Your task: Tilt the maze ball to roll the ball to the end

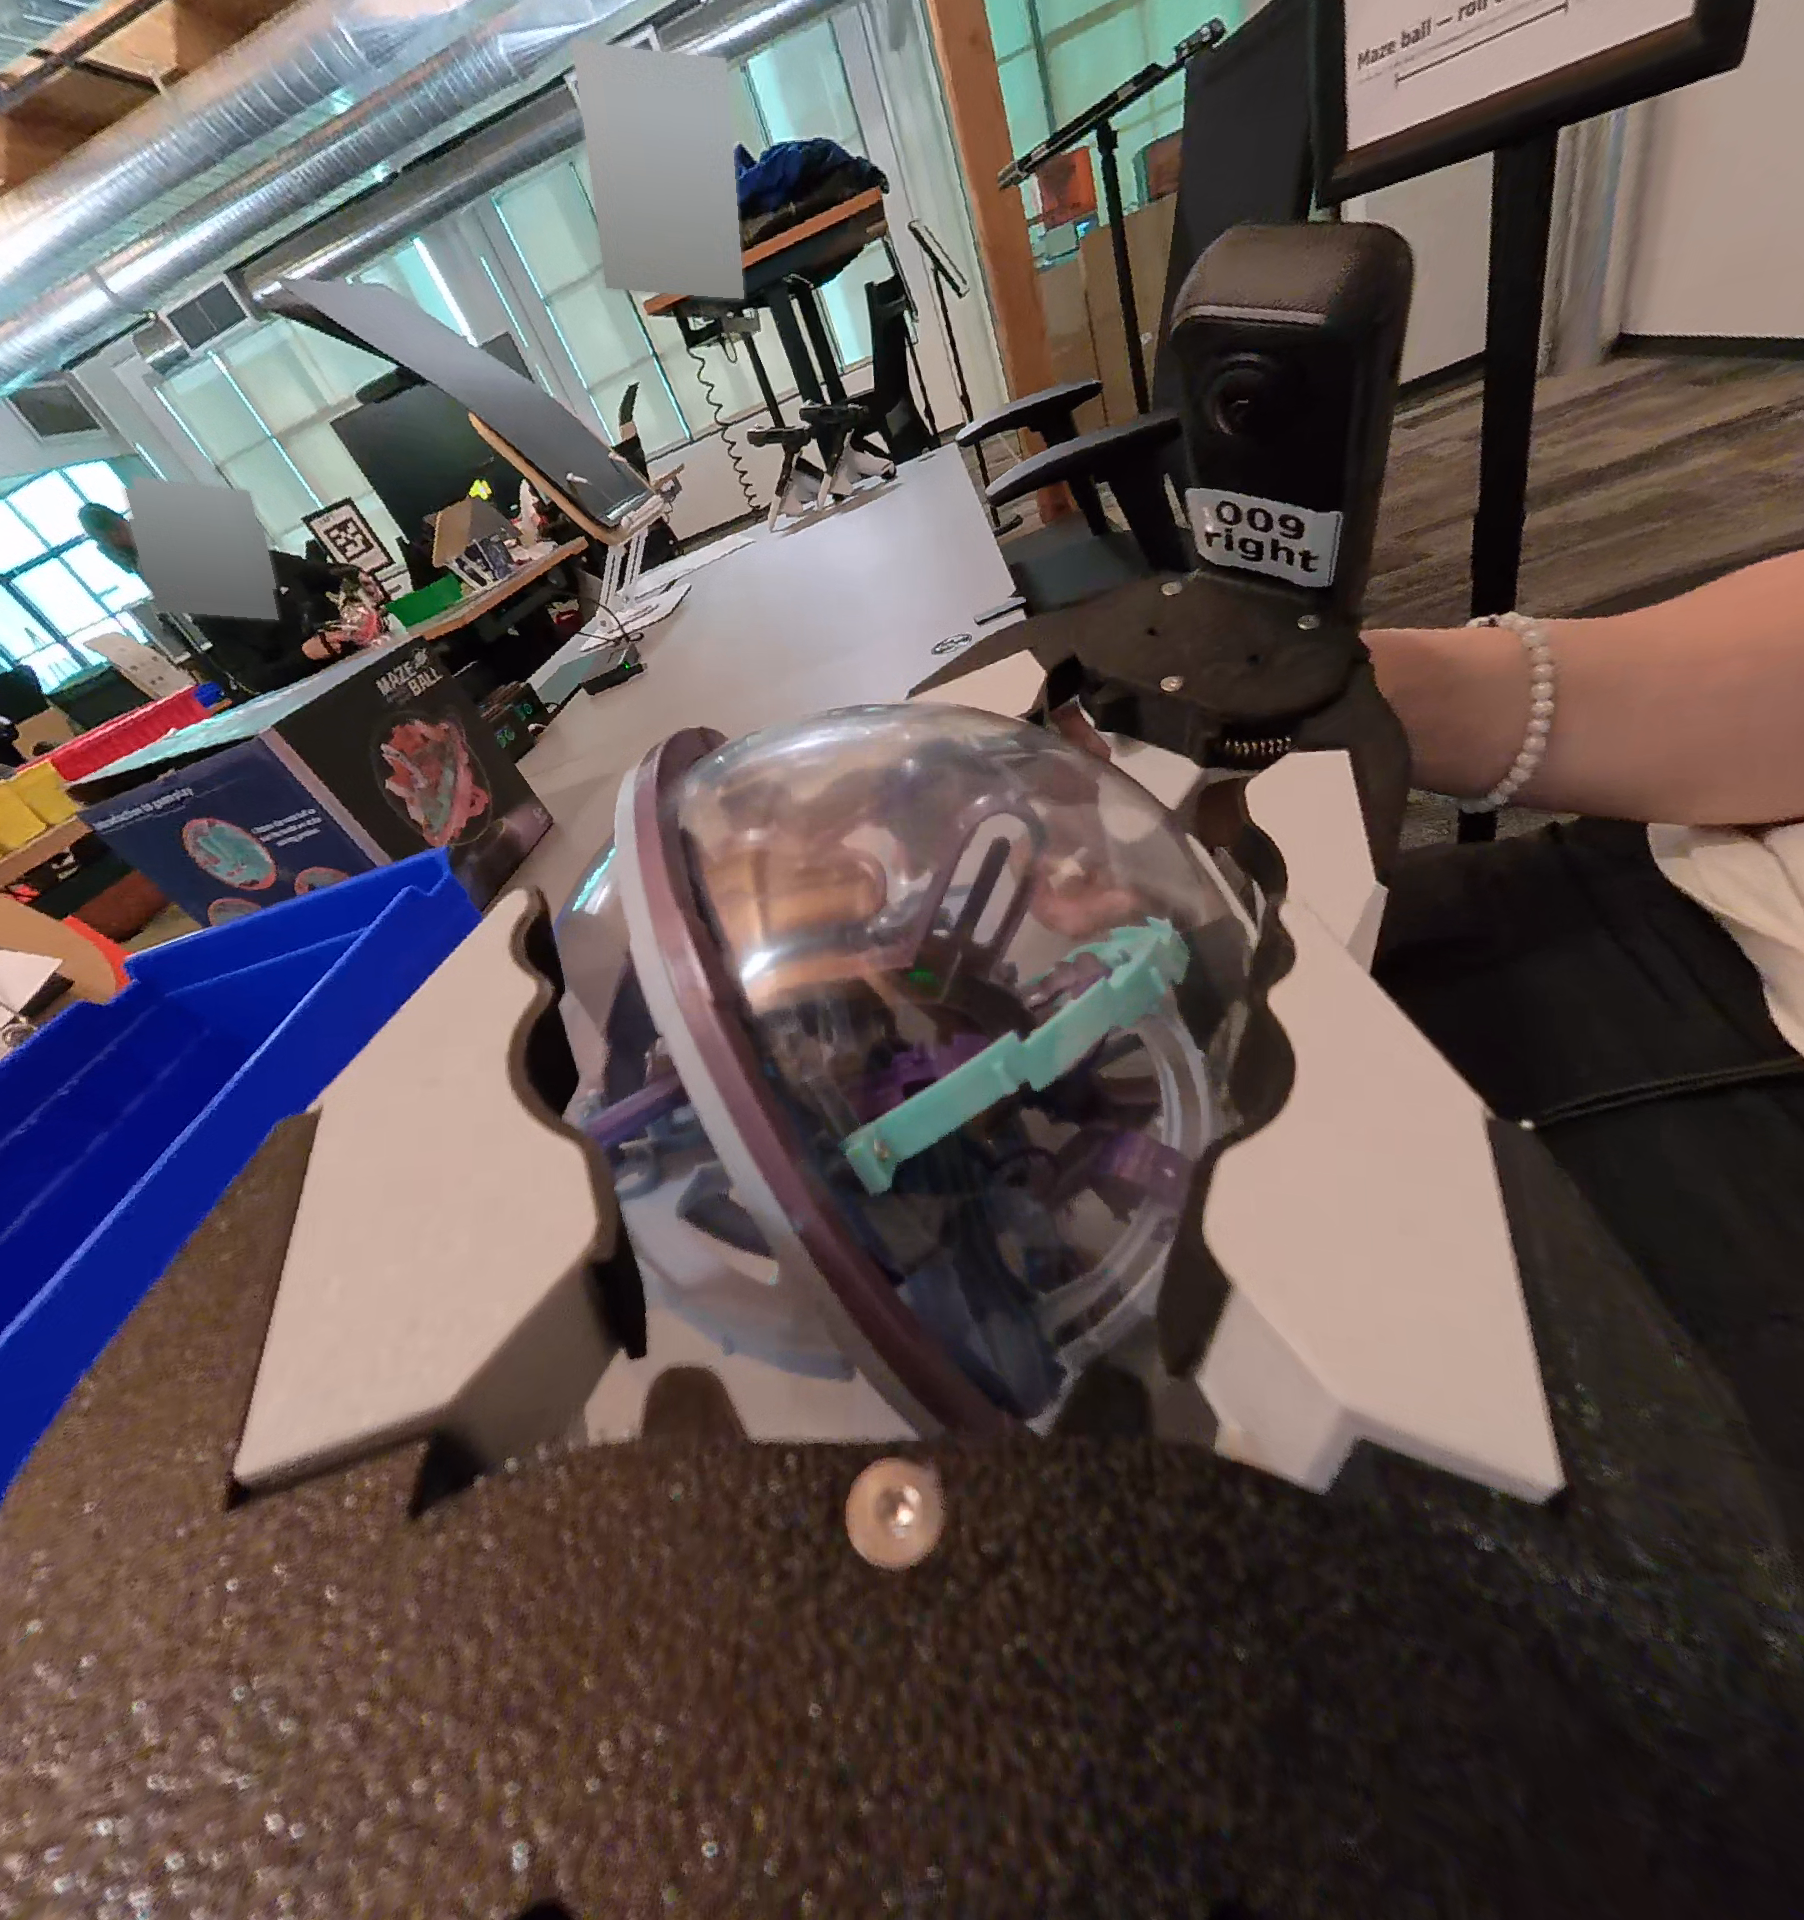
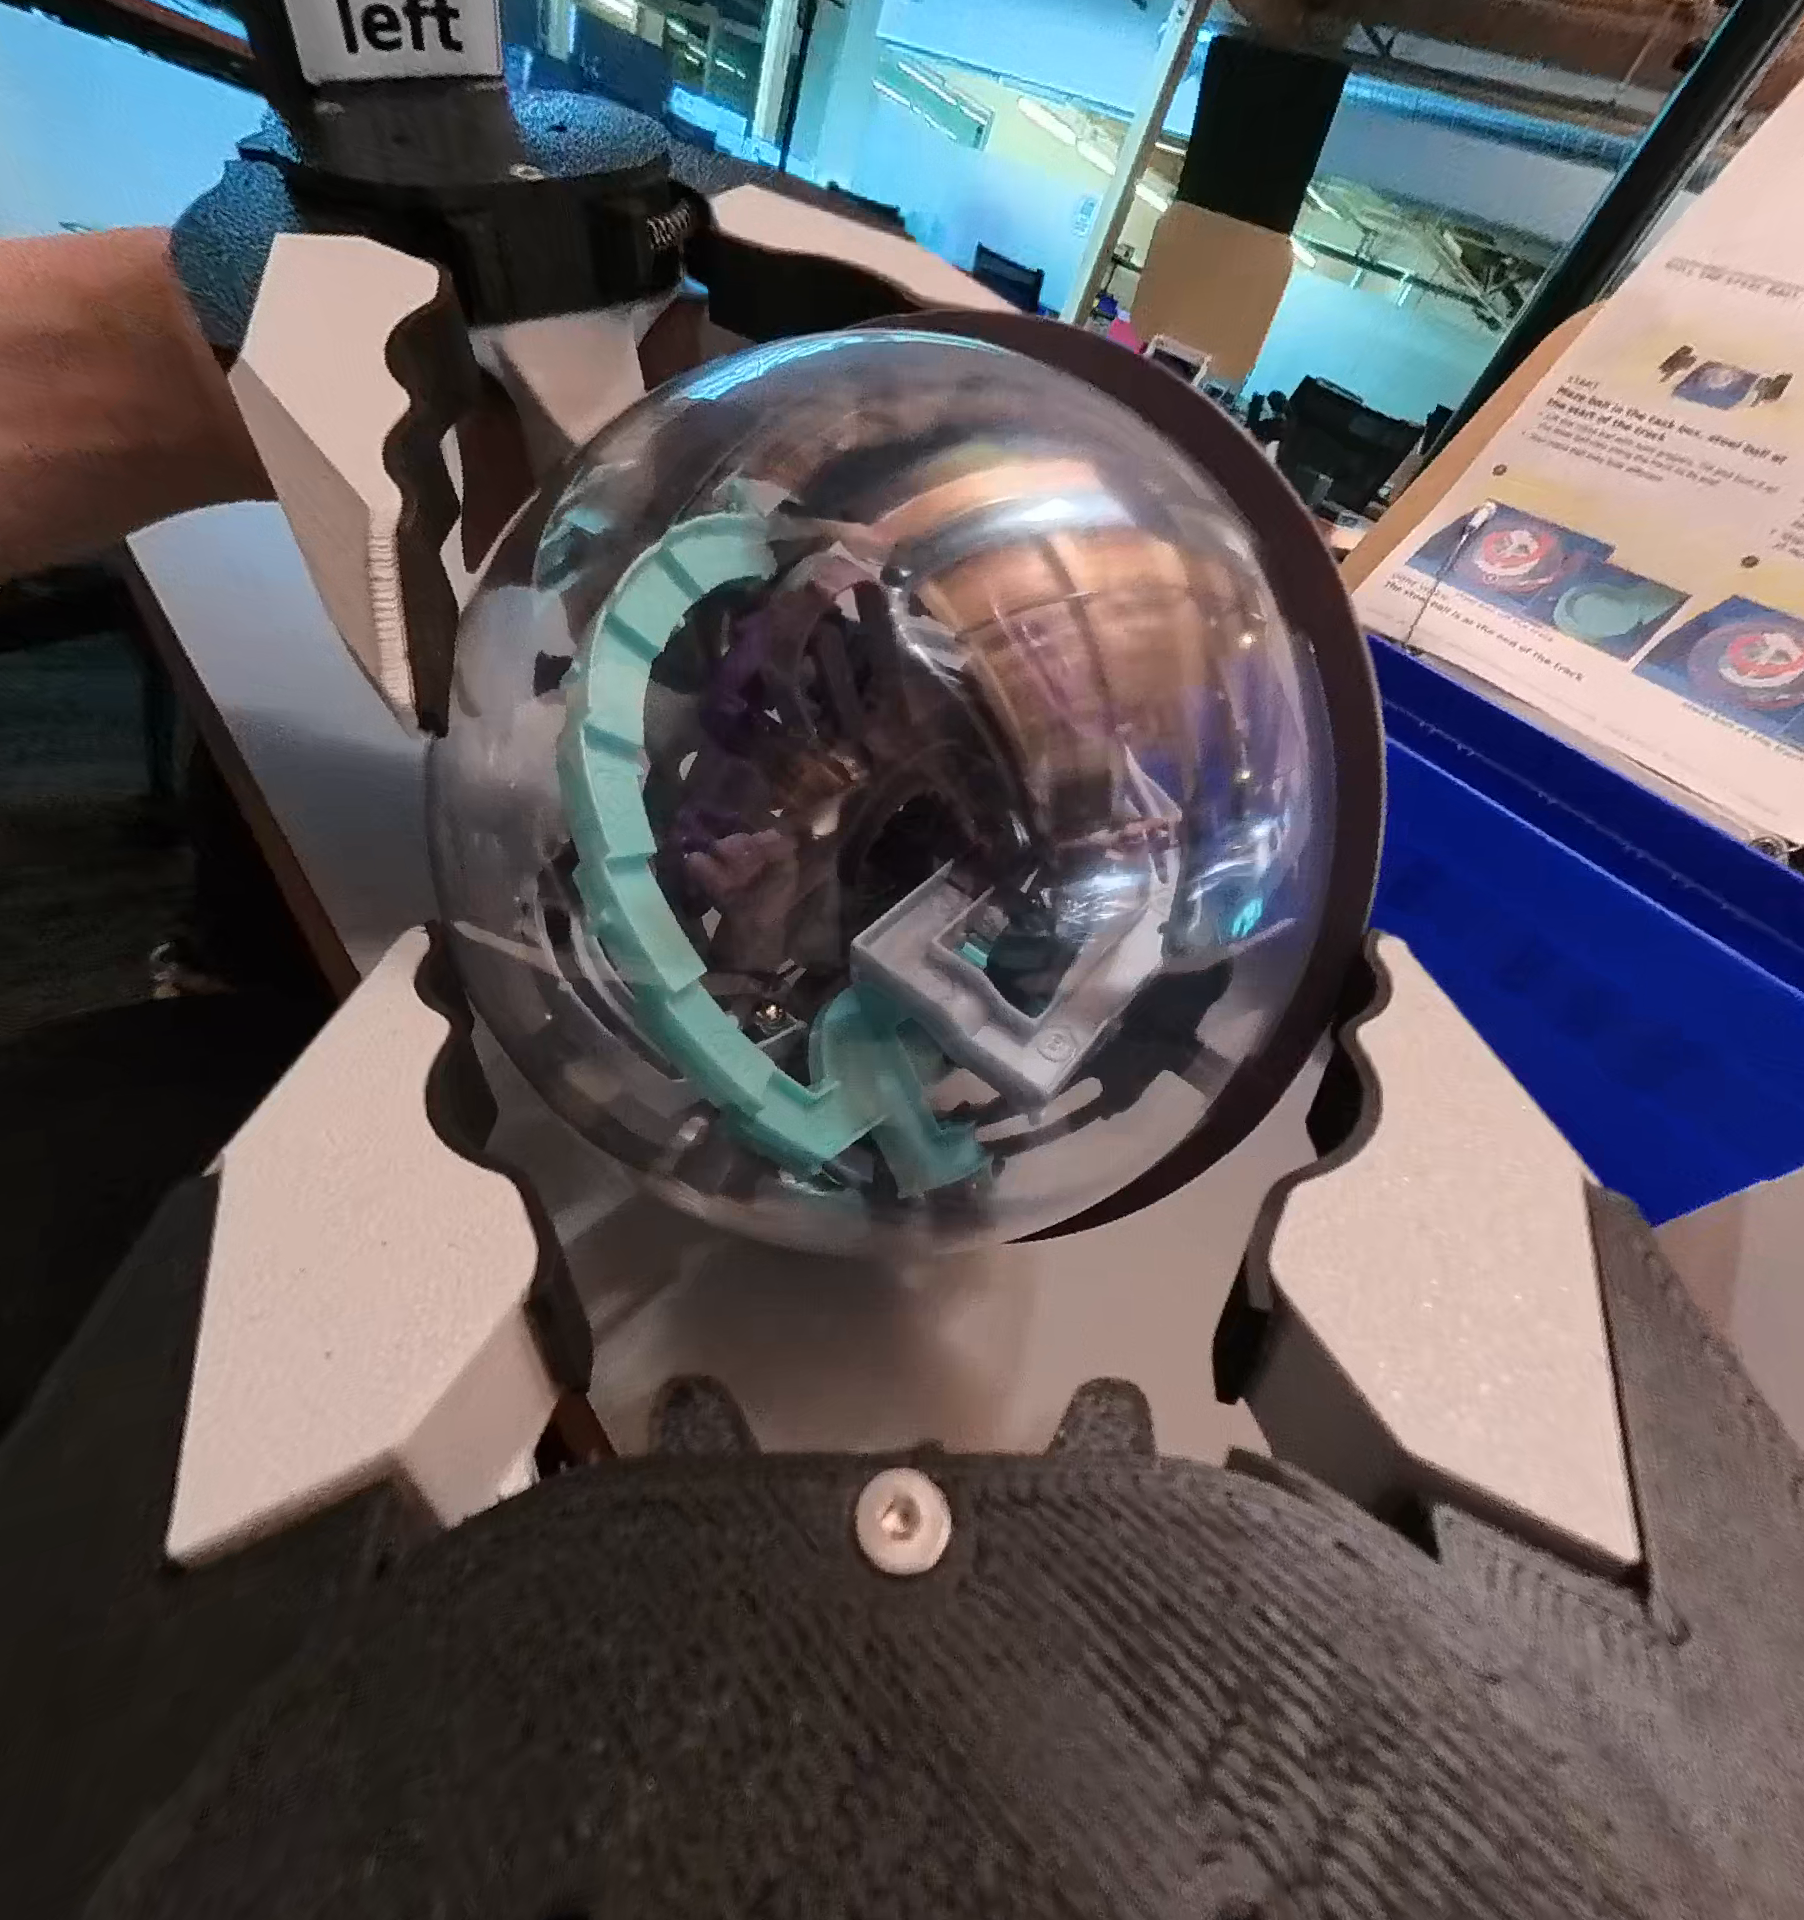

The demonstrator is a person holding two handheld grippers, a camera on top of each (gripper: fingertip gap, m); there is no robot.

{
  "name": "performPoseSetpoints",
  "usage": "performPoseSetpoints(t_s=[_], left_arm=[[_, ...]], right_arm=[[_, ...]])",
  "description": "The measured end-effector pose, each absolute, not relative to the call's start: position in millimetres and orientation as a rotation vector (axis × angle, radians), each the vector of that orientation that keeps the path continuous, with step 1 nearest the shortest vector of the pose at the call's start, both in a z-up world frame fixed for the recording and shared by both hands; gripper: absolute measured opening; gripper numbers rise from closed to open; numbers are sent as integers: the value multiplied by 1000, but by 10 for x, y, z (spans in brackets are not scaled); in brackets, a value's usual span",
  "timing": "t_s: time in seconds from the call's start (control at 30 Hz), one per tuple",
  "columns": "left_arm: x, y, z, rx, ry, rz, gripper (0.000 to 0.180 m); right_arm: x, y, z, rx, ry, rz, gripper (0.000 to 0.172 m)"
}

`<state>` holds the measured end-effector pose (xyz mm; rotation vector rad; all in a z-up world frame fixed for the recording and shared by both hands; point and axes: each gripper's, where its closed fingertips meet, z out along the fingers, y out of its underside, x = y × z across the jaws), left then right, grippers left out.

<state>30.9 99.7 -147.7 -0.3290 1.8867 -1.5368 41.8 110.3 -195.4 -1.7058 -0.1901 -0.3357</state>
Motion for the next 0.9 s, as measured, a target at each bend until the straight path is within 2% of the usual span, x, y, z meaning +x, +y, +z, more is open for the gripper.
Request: performPoseSetpoints(t_s=[0.17, 0.37, 0.9], left_arm=[[286, 993, -1457, -337, 1886, -1564, 124], [296, 999, -1473, -371, 1904, -1557, 129], [209, 943, -1489, -222, 1932, -1459, 128]], right_arm=[[402, 1103, -1956, -1708, -188, -397, 157], [398, 1106, -1998, -1730, -221, -583, 157], [391, 1058, -2025, -1733, -208, -716, 157]])
